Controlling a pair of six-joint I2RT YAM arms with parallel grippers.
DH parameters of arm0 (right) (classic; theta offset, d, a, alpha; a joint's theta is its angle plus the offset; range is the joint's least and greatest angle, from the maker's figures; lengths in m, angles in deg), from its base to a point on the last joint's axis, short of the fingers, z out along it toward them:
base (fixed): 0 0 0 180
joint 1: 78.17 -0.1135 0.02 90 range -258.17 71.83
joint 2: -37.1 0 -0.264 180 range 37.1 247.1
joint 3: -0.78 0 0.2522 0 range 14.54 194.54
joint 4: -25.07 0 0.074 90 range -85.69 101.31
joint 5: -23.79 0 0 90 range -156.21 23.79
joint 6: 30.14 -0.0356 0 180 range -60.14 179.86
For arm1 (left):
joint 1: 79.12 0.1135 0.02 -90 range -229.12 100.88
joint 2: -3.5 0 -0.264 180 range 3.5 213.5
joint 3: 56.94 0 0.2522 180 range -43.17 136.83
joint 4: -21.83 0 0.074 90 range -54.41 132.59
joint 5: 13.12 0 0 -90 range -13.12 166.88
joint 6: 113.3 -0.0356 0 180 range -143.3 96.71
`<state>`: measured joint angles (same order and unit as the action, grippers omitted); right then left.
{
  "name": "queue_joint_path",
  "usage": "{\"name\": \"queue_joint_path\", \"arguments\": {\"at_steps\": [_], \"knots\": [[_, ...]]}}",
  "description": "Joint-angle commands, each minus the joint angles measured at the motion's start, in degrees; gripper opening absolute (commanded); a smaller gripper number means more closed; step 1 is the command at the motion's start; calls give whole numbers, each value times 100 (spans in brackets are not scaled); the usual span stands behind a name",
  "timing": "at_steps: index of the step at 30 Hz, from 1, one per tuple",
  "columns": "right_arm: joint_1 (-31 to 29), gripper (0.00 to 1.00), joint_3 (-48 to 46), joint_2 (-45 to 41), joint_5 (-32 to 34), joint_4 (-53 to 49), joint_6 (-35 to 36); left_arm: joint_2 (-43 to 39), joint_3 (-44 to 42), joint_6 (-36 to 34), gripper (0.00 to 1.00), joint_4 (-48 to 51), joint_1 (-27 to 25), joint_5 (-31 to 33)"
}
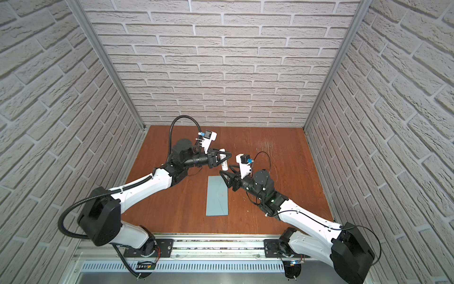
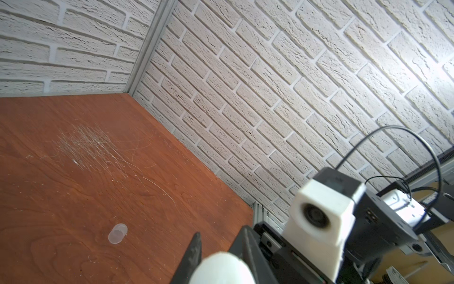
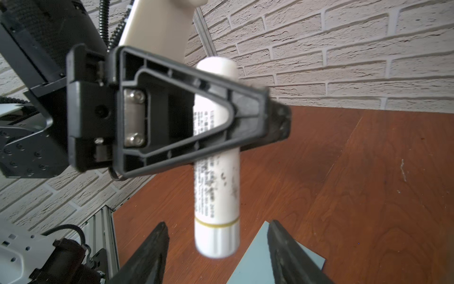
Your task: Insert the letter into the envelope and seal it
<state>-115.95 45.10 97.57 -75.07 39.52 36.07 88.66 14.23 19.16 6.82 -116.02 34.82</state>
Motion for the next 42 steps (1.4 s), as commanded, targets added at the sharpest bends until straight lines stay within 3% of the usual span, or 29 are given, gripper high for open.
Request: {"name": "queue_joint_path", "arguments": {"at_steps": [1,7,10,15,17,19,20,36,42], "knots": [[124,64,190,91,-198,419,-161,84,231,90,0,-435,43,-365],[183,47,369,275,-575,559,-189,193,275,246,0,-480,68,-469],[201,30,369,269,-684,705,-262,211,307,357,0,-438,113,-466],[218,17,378,285,-792,869,-432,117,313,428,25,-454,173,-335],[235,15,361,268,-785,972,-506,67,307,480,29,-486,190,-302],[271,15,353,214,-767,952,-542,-19,260,543,46,-523,216,-273],[299,15,344,168,-743,933,-563,-71,230,553,47,-547,219,-268],[527,17,326,-17,-842,774,-776,-296,-90,478,42,-665,87,-276],[544,17,329,-26,-920,753,-780,-216,-37,459,35,-640,26,-291]]}}
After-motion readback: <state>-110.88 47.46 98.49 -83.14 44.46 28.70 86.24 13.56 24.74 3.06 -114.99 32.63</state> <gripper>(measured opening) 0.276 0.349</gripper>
